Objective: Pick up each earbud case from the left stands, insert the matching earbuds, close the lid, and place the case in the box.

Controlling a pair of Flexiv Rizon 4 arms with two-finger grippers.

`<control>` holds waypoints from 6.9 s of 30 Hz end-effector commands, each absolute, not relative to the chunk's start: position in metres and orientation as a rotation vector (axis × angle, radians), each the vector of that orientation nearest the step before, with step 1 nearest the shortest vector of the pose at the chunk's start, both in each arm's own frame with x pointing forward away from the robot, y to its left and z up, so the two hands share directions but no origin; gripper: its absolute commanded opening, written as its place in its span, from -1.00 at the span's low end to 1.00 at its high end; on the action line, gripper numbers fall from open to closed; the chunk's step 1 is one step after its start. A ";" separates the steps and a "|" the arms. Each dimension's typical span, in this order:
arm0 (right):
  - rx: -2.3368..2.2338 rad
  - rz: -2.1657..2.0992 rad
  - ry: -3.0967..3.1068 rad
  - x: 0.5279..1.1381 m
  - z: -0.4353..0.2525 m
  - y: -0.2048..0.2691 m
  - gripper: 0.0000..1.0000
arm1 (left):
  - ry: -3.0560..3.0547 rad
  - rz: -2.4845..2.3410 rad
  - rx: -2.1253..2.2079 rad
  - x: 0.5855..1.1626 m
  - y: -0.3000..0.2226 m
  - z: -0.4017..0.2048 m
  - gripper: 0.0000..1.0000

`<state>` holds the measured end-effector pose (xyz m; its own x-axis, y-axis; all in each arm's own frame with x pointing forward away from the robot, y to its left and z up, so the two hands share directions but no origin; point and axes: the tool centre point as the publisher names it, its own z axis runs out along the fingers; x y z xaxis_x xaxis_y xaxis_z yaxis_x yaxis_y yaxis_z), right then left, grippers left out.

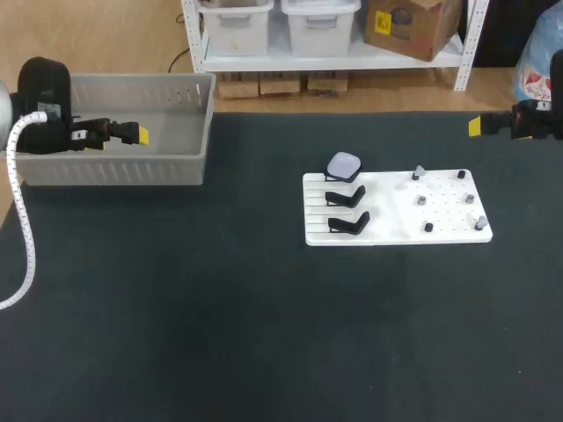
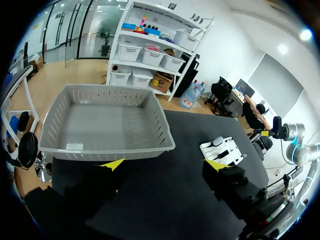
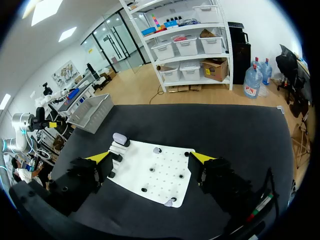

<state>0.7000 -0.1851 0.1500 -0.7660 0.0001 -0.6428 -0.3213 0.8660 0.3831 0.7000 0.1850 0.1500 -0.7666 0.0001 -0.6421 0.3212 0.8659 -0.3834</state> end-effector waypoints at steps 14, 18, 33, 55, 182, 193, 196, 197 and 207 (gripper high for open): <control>-0.231 0.636 2.374 0.700 0.150 -0.185 1.00 | 2.374 -0.636 0.231 0.700 0.185 0.150 1.00; -0.231 0.636 2.374 0.700 0.150 -0.185 1.00 | 2.331 -0.701 0.308 0.699 0.181 0.153 1.00; -0.231 0.636 2.374 0.700 0.150 -0.185 1.00 | 2.025 -0.875 1.009 0.707 0.144 0.173 1.00; -0.231 0.636 2.374 0.700 0.150 -0.185 1.00 | 1.808 -0.811 1.465 0.729 0.063 0.155 1.00; -0.231 0.636 2.374 0.700 0.150 -0.185 1.00 | 1.634 -0.984 1.712 0.772 -0.120 0.021 0.38; -0.231 0.636 2.374 0.700 0.150 -0.185 1.00 | 1.638 -0.988 1.695 0.771 -0.123 0.019 0.03; -0.231 0.636 2.374 0.700 0.150 -0.185 1.00 | 1.638 -0.989 1.694 0.771 -0.124 0.018 -0.01; -0.231 0.636 2.374 0.700 0.150 -0.185 1.00 | 1.638 -0.989 1.694 0.771 -0.125 0.018 -0.02; -0.231 0.636 2.374 0.700 0.150 -0.185 1.00 | 1.632 -0.992 1.703 0.772 -0.129 0.018 -0.04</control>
<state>0.7000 -0.1851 0.1500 -0.7660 0.0002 -0.6428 -0.3213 0.8660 0.3831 0.7711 -0.1275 0.0186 -0.0232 0.5651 -0.8247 0.9923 -0.0870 -0.0876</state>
